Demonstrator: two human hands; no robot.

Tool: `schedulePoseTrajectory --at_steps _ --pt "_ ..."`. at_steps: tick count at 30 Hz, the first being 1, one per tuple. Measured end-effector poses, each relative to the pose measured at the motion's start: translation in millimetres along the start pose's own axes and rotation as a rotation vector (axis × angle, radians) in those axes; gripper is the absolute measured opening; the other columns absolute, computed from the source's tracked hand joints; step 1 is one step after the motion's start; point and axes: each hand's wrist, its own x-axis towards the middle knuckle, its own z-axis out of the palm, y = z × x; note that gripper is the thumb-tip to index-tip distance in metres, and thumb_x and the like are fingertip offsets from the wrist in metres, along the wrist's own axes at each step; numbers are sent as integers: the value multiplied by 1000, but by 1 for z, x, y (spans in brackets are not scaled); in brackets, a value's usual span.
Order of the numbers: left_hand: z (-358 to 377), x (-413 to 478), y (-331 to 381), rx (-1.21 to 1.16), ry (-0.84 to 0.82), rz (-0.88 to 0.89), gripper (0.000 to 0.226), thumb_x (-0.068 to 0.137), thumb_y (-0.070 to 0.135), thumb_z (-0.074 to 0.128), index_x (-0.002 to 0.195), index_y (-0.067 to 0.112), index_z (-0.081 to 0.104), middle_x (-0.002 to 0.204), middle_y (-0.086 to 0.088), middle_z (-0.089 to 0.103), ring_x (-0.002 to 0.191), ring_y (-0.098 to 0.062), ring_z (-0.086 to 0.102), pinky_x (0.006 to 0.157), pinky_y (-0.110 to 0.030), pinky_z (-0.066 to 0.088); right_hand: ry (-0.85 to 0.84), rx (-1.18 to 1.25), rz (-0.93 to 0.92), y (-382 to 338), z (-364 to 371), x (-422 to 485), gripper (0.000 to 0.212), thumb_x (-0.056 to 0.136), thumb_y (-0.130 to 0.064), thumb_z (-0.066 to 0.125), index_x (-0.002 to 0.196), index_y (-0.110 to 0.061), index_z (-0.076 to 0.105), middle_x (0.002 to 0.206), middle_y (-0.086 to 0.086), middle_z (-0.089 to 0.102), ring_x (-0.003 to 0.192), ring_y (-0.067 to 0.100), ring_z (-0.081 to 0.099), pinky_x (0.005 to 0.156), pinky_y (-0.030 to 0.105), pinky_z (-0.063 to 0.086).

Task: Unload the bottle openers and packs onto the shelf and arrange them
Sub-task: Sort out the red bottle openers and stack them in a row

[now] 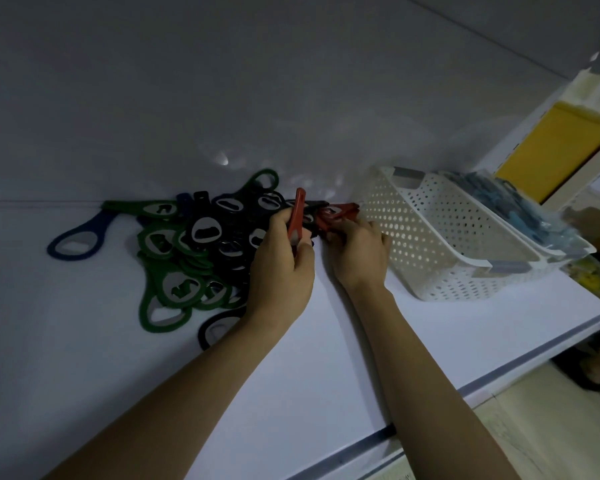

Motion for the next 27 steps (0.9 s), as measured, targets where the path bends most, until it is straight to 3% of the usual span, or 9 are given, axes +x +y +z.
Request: schedulePoseTrajectory --at_steps 3,5,8,13,16,19,21,24,27 --pt "-1 0 1 -4 -11 9 24 93 14 49 117 19 49 85 7 60 70 -8 59 66 -44 55 185 156 4 -2 -4 -3 22 96 -21 46 103 -13 65 105 6 64 97 27 54 85 37 36" --pt "-1 -1 3 6 -13 20 23 94 14 49 116 19 49 84 8 60 67 -7 58 64 -43 55 272 468 59 -6 -9 -7 18 99 -19 43 98 -12 59 96 4 64 89 22 59 79 38 47" --pt "-1 -2 4 18 -8 28 20 95 16 48 114 22 49 82 9 60 66 -7 57 62 -40 54 348 889 214 -12 -16 -9 13 101 -17 40 93 -15 51 84 1 58 75 13 56 67 34 46" --pt "-1 -2 4 -23 -34 40 24 92 37 53 113 26 48 89 10 61 75 -5 61 64 -32 54 89 1421 290 -14 -28 -9 19 101 -15 43 85 -13 53 55 5 47 47 12 43 47 27 37" --pt "-1 -4 4 -3 -47 90 35 85 43 62 113 27 49 95 6 63 82 -9 63 68 -32 56 12 1527 269 -17 -32 -10 19 101 -15 42 89 -12 56 52 0 45 48 11 40 50 29 35" --pt "-1 -5 3 16 -24 136 27 85 42 58 107 28 51 89 8 63 79 -8 63 66 -33 56 55 1491 347 -18 -35 -11 18 101 -16 43 91 -15 58 63 5 46 54 15 40 55 31 35" --pt "-1 -4 2 -4 9 121 23 85 41 55 105 31 49 83 13 60 76 -2 61 63 -22 53 20 1446 339 -19 -37 -12 18 101 -17 43 92 -16 59 66 8 47 54 15 43 55 29 38" --pt "-2 -3 3 -35 -14 64 34 83 47 60 110 29 50 87 16 61 81 5 60 66 -13 49 -176 1506 161 -23 -37 -17 19 101 -13 42 96 -11 61 61 4 54 50 11 50 50 25 44" --pt "-2 -1 -1 19 -37 51 31 88 36 61 116 25 56 95 14 65 88 1 62 77 -23 53 -304 1592 114 -26 -38 -18 20 98 -11 46 105 -9 64 67 7 66 59 18 62 59 27 54"
